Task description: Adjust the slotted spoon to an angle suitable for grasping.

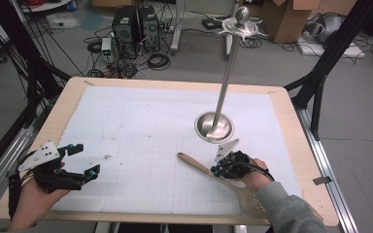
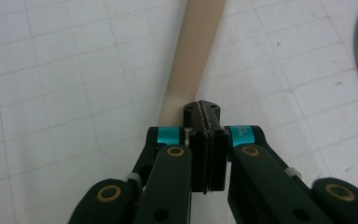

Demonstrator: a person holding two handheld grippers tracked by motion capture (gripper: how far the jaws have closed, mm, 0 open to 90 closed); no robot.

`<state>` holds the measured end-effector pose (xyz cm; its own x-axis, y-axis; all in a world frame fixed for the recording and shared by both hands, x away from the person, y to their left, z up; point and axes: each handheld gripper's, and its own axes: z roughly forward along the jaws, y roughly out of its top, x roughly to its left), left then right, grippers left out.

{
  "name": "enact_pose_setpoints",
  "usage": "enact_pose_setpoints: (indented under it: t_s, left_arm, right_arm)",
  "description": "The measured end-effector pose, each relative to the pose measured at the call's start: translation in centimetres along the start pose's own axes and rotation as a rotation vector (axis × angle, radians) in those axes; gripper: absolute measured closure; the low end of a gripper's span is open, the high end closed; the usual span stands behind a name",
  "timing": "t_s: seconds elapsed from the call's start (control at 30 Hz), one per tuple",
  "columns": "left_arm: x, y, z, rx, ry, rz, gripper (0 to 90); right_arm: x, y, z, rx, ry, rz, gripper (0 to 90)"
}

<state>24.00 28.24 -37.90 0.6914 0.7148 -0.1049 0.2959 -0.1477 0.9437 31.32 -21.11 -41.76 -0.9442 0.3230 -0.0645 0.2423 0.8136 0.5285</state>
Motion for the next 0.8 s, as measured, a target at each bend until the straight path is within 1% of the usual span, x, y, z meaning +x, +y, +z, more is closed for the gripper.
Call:
enact_pose_setpoints:
  t_s: [0.03,0.07,0.1,0.13,0.17,0.23,0.27,0.3,0.37,0.4,0.47,0.63,0.7,0.73,0.77,0.8]
  left_arm:
    - [-0.02,0.0,-0.03,0.001,0.002,0.0,1.9]
    - [-0.02,0.0,-0.03,0.001,0.002,0.0,1.9]
    - [-0.03,-0.02,-0.02,0.001,0.002,0.0,1.8]
    - [-0.04,-0.04,-0.01,0.003,0.003,0.002,1.8]
    - [-0.05,-0.06,0.01,0.005,0.003,0.002,1.9]
    - [-0.09,-0.11,0.04,0.007,0.003,-0.001,1.9]
    - [-0.07,-0.12,0.03,0.011,0.001,0.002,1.9]
    - [-0.07,-0.14,0.02,0.011,0.001,0.003,1.9]
    - [-0.06,-0.16,-0.06,0.012,0.004,0.002,1.9]
    - [-0.03,-0.17,-0.14,0.009,0.006,0.004,1.9]
    - [-0.05,-0.16,-0.2,0.009,0.007,0.0,1.9]
    - [-0.08,-0.14,-0.41,0.007,0.011,0.005,1.9]
    - [-0.08,-0.17,-0.45,0.002,0.014,0.004,1.9]
    - [-0.08,-0.17,-0.45,0.002,0.014,0.004,1.9]
    - [-0.08,-0.16,-0.48,0.003,0.015,0.005,1.9]
    - [-0.08,-0.16,-0.48,0.003,0.015,0.005,1.9]
  right_arm:
    - [0.07,0.1,0.08,-0.006,0.012,-0.036,90.0]
    - [0.07,0.1,0.08,-0.006,0.012,-0.036,90.0]
    - [0.14,0.19,0.21,-0.015,0.03,-0.06,90.0]
    - [0.14,0.19,0.21,-0.015,0.03,-0.06,90.0]
    - [0.19,0.26,0.27,-0.017,0.037,-0.077,90.0]
    - [0.2,0.28,0.25,-0.014,0.032,-0.082,90.0]
    - [0.25,0.34,0.28,-0.017,0.047,-0.098,90.0]
    - [0.25,0.34,0.28,-0.017,0.047,-0.098,90.0]
    - [0.42,0.51,0.36,-0.022,0.061,-0.138,90.0]
    - [0.47,0.52,0.37,-0.023,0.058,-0.138,90.0]
    - [0.42,0.5,0.39,-0.025,0.064,-0.144,90.0]
    - [0.26,0.47,0.41,-0.028,0.072,-0.156,90.0]
    - [0.11,0.37,0.42,-0.014,0.053,-0.149,90.0]
    - [0.11,0.37,0.42,-0.014,0.053,-0.149,90.0]
    - [-0.05,0.32,0.15,-0.032,0.044,-0.131,90.0]
    - [-0.05,0.32,0.15,-0.032,0.044,-0.131,90.0]
